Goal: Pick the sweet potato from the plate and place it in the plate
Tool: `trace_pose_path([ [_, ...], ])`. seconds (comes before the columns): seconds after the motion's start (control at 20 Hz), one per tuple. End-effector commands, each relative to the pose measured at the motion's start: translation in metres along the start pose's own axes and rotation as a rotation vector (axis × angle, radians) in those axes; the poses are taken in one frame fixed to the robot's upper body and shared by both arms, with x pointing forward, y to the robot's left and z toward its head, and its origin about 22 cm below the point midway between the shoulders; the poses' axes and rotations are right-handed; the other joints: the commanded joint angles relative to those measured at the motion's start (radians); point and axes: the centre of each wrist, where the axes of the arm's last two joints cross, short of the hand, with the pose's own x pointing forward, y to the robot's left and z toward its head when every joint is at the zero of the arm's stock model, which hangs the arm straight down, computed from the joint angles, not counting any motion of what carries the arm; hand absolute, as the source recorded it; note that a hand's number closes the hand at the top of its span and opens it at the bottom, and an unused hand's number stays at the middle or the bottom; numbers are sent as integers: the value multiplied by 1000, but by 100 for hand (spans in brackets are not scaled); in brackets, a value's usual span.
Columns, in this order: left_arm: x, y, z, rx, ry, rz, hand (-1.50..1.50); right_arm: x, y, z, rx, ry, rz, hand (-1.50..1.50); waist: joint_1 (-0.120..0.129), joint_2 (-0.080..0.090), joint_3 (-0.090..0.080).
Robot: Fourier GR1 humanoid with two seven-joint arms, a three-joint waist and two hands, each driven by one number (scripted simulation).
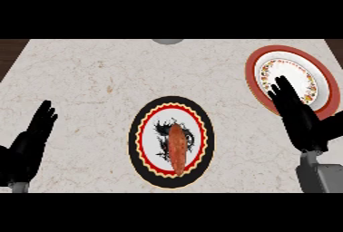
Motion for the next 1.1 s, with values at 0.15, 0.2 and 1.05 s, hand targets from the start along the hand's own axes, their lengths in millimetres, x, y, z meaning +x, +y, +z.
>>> trace_pose_path([
  [0.15, -11, -33, -5, -9, 62, -22, 0, 43, 109, -23, 507, -96, -104, 150, -4, 1, 1],
  [0.2, -1, -33, -14, -5, 82, -15, 0, 49, 134, -20, 629, -112, -110, 150, -2, 2, 2],
  [1.05, -10, -78, -13, -54, 172, 0, 0, -40, 116, 0, 766, -364, 295, -150, -17, -2, 2],
])
